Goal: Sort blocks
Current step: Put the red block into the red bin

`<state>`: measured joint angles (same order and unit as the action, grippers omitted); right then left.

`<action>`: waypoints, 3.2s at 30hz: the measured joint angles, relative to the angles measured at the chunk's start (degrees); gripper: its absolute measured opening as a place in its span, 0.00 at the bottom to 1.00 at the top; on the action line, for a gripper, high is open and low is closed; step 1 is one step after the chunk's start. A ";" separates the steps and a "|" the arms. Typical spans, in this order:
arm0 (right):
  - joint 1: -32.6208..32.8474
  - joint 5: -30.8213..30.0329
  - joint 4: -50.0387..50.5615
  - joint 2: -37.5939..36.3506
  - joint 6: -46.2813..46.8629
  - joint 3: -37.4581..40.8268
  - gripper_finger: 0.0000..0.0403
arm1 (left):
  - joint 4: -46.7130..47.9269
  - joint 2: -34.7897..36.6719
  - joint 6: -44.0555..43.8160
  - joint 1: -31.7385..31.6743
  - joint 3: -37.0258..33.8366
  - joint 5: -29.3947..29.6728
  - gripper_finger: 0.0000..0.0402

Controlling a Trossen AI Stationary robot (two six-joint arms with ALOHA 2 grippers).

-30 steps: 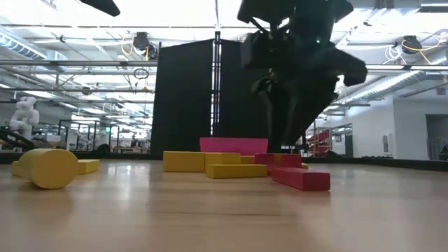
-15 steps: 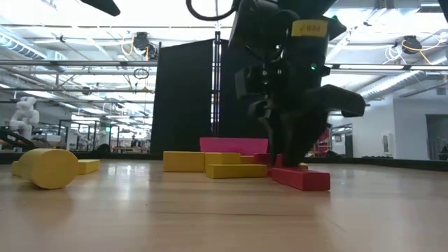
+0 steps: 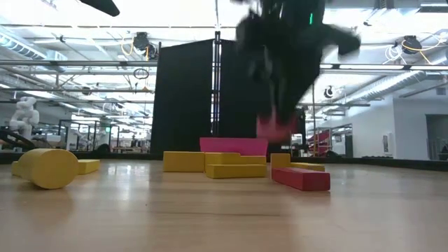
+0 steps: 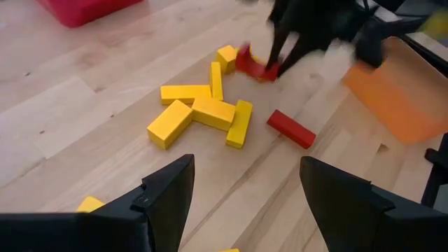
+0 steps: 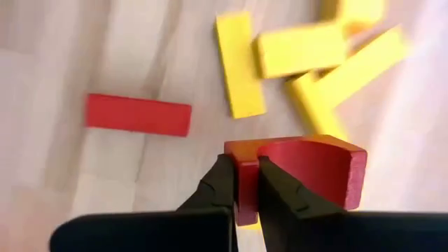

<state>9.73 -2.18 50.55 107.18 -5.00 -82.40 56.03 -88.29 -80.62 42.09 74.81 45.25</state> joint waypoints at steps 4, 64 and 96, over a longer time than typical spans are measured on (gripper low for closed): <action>-2.73 -1.17 -0.46 -3.38 -4.74 -3.42 0.05 | 0.04 0.00 0.02 0.01 0.00 0.33 0.66; -42.32 22.22 6.93 7.80 -6.37 -28.88 0.49 | 1.93 0.00 0.05 -4.13 0.00 0.47 0.66; 4.05 11.25 -27.16 -6.59 60.15 23.58 0.41 | 1.30 0.00 4.55 -3.32 0.02 -2.89 0.66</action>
<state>13.78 9.07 23.39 100.59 55.15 -58.82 57.33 -88.29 -76.07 38.76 74.83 42.37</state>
